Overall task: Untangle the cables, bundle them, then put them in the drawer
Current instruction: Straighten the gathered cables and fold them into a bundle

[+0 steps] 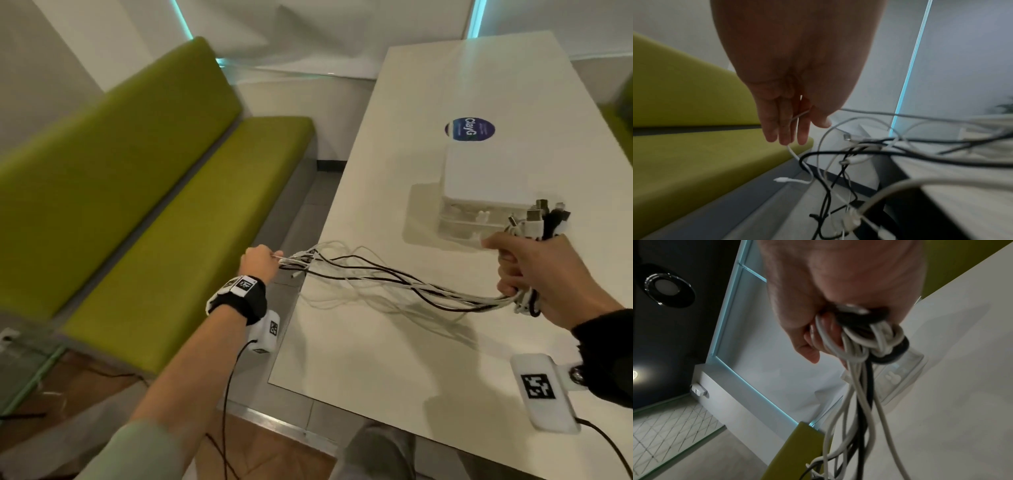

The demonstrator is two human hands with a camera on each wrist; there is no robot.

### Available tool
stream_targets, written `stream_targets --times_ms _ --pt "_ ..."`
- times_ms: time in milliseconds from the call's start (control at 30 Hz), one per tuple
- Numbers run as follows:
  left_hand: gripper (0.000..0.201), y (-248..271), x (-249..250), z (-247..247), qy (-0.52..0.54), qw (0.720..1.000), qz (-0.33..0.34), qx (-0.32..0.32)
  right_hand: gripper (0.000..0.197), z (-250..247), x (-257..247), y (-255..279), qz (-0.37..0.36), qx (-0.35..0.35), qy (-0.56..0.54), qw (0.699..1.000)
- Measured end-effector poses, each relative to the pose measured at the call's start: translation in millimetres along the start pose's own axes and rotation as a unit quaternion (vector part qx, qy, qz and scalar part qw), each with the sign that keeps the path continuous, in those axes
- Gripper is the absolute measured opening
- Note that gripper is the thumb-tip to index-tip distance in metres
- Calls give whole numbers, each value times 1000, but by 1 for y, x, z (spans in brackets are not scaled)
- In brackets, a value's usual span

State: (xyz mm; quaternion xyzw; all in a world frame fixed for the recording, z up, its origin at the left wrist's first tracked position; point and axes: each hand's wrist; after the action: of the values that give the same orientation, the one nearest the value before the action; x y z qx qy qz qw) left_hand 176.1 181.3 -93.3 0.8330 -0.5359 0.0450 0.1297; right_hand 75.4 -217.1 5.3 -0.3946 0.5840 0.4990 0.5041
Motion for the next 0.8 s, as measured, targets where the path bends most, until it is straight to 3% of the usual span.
stream_targets --times_ms 233,300,467,567,667,733,800 --pt "53 0 -4 7 -35 997 -44 -45 31 55 -22 1 -66 14 148 987" --pt "56 3 10 7 -5 997 -48 -55 22 91 -38 -2 -103 -3 196 975" --pt "56 6 20 11 127 989 -47 -51 26 166 -69 -1 -183 -76 255 946" --pt "57 6 -1 6 194 979 -45 -36 29 183 -76 2 -254 -99 297 915" --pt "55 6 -34 -2 144 989 -28 -33 24 190 -82 -2 -313 -106 306 893" --pt "57 6 -60 -5 119 990 -38 -70 20 199 -90 -5 -342 -119 285 888" --pt "56 7 -80 -7 137 980 -58 -131 28 212 -102 -6 -352 -133 260 889"
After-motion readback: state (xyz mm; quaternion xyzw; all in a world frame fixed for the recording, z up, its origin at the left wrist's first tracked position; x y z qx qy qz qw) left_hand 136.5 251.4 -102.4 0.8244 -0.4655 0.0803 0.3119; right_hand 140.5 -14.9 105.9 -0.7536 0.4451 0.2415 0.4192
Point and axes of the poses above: each hand's wrist, its own y-axis away from the middle knuckle, its own z-axis out of the palm, x = y × z, and after that the axes turned 6 degrees about -z, right-handed
